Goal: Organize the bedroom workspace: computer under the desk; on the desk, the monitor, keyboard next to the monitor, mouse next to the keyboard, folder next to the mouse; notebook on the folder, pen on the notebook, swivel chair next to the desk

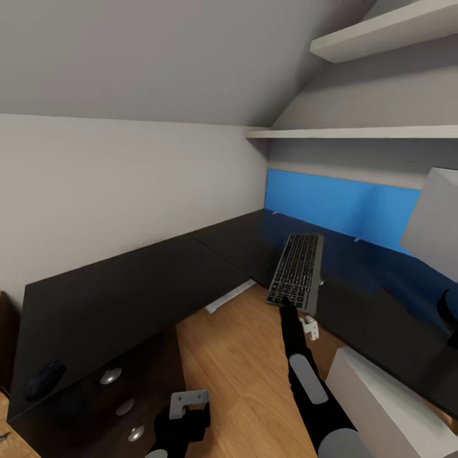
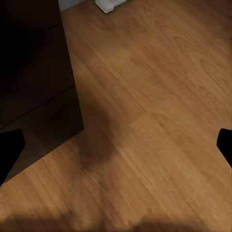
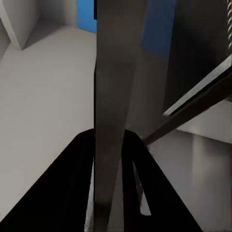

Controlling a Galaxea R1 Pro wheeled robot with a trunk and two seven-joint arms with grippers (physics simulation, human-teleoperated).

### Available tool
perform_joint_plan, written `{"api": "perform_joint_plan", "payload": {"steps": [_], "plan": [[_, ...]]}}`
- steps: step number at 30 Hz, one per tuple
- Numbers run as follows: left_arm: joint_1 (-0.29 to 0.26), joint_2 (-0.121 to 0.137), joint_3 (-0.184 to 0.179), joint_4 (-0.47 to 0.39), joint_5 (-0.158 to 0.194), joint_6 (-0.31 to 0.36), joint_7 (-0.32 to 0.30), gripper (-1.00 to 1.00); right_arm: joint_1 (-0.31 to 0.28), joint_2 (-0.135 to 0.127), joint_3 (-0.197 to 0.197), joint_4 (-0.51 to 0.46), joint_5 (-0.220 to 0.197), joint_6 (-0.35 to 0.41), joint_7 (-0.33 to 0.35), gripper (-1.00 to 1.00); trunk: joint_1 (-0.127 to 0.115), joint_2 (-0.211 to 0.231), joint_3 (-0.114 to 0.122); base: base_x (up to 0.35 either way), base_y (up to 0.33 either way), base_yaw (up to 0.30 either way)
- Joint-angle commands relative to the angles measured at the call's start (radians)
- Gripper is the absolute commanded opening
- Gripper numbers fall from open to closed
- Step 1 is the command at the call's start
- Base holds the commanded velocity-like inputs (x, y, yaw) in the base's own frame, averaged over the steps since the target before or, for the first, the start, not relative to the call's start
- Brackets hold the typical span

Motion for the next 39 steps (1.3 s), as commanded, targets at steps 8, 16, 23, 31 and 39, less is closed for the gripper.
{"api": "perform_joint_plan", "payload": {"steps": [8,16,23,31,39], "plan": [[0.000,0.000,0.000,-0.002,0.008,0.002,0.007,1.00,0.001,0.000,0.031,-0.054,-0.020,0.075,0.010,-1.00,-0.012,0.021,0.009,0.000,0.000,0.000],[0.000,0.001,0.000,-0.002,0.008,0.002,0.007,1.00,0.036,0.004,0.034,-0.130,-0.024,0.161,-0.015,-1.00,-0.012,0.021,0.009,0.000,0.000,0.000],[0.000,0.004,0.001,-0.002,0.007,0.002,0.008,1.00,0.041,0.005,0.038,-0.139,-0.024,0.233,-0.125,-1.00,-0.012,0.021,0.009,0.000,0.000,0.017],[0.000,0.004,0.001,-0.002,0.005,0.001,0.010,1.00,0.041,0.005,0.077,-0.139,-0.024,0.235,-0.146,-1.00,-0.012,0.021,0.009,-0.046,-0.173,0.170],[0.000,0.003,0.001,-0.002,0.006,0.000,0.010,1.00,0.041,0.003,0.154,-0.138,-0.022,0.235,-0.170,-1.00,-0.012,0.021,0.009,-0.097,-0.133,0.218]]}}
